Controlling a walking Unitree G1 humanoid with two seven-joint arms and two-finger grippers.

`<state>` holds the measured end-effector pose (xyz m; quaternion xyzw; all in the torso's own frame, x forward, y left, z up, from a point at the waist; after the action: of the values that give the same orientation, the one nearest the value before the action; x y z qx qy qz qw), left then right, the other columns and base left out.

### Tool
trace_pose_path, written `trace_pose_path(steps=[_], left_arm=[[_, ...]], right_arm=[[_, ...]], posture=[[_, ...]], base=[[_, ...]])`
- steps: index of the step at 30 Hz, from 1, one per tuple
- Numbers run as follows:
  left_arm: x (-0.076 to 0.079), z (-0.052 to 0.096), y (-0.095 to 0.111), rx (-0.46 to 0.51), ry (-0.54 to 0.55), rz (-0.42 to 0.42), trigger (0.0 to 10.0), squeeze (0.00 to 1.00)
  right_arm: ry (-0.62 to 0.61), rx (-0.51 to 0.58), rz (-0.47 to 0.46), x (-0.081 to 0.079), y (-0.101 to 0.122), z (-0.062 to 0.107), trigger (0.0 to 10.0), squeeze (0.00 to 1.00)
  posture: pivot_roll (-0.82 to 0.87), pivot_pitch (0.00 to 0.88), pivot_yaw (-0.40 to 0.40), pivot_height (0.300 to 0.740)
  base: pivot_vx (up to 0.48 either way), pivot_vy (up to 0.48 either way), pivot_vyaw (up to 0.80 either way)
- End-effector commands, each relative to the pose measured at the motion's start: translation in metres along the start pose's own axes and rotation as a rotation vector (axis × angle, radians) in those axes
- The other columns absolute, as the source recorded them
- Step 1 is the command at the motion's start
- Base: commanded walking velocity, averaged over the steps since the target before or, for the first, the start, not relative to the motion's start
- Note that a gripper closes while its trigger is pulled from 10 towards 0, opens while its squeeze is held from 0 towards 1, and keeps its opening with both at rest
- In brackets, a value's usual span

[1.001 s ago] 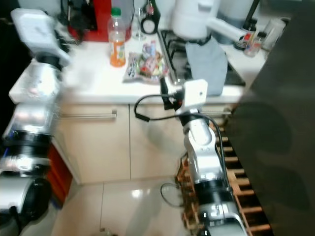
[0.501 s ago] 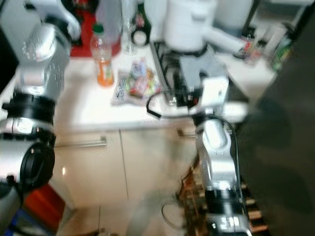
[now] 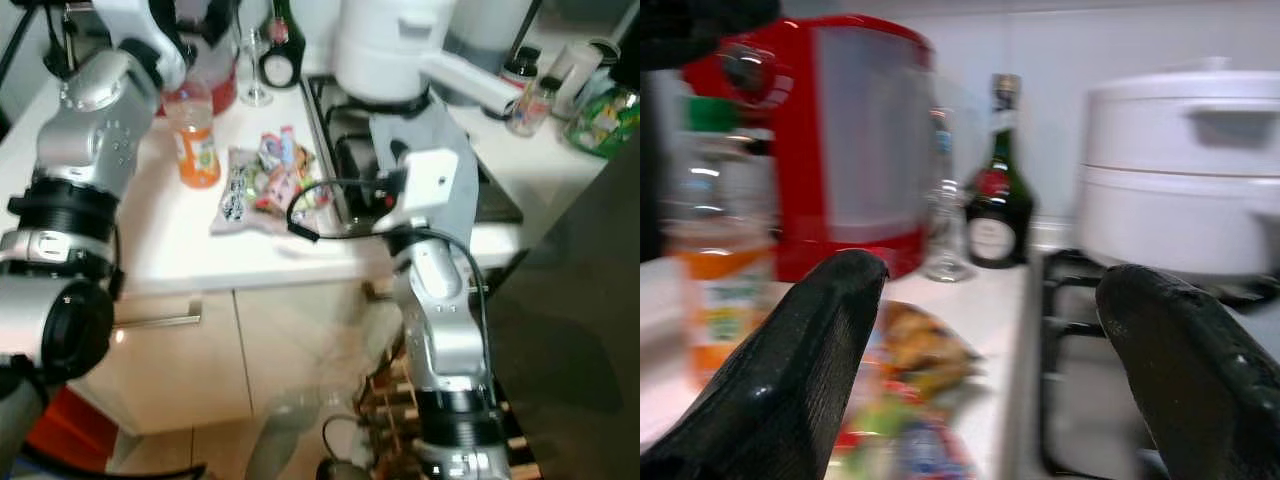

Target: Restocking fridge

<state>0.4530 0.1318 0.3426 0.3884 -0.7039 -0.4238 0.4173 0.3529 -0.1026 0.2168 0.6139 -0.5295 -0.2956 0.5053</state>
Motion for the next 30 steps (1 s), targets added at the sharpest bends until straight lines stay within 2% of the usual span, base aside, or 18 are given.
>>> trace_pose_path(steps=[1, 9, 13, 18, 21, 30], left_arm=[[0.007, -0.002, 0.004, -0.004, -0.011, -0.019, 10.0, 0.0], [0.003, -0.001, -0.01, -0.069, -0.003, -0.008, 10.0, 0.0], [0.004, -0.001, -0.02, -0.1, -0.009, 0.022, 10.0, 0.0], [0.004, -0.002, -0.032, -0.129, -0.009, 0.013, 10.0, 0.0], [0.001, 0.0, -0.048, -0.182, 0.003, -0.022, 10.0, 0.0], [-0.003, 0.003, -0.066, -0.229, 0.024, -0.007, 10.0, 0.0]], right_arm=[[0.001, 0.008, -0.013, 0.001, 0.004, 0.001, 10.0, 0.0], [0.007, -0.018, -0.033, -0.002, 0.0, 0.003, 10.0, 0.0], [0.012, -0.024, -0.039, -0.003, -0.001, 0.004, 10.0, 0.0], [0.021, -0.031, -0.043, -0.005, -0.003, 0.004, 10.0, 0.0], [0.024, -0.034, -0.044, -0.005, -0.003, 0.004, 10.0, 0.0], [0.025, -0.046, -0.059, -0.005, -0.006, 0.003, 10.0, 0.0]], posture=[[-0.08, 0.0, -0.022, 0.74], [-0.08, 0.0, -0.019, 0.74], [-0.08, 0.0, -0.021, 0.74], [-0.08, 0.0, -0.023, 0.74], [-0.08, 0.0, -0.022, 0.74], [-0.08, 0.0, -0.022, 0.74]], base=[[0.0, 0.0, 0.0], [0.0, 0.0, 0.0], [0.0, 0.0, 0.0], [0.0, 0.0, 0.0], [0.0, 0.0, 0.0], [0.0, 0.0, 0.0]])
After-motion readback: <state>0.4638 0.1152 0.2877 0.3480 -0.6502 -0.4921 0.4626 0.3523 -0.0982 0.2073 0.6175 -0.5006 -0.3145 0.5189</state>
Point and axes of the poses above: a point about 5 cm out from each wrist's last joint towards the gripper, its own z axis pointing back from the gripper into the wrist, its own y axis along the axis of the wrist's last joint, x = y × z, the point moved 5 cm from there along -z, pointing out of the wrist towards the gripper, and after that the axes turned 15 degrees about z, right-handed, at the moved point
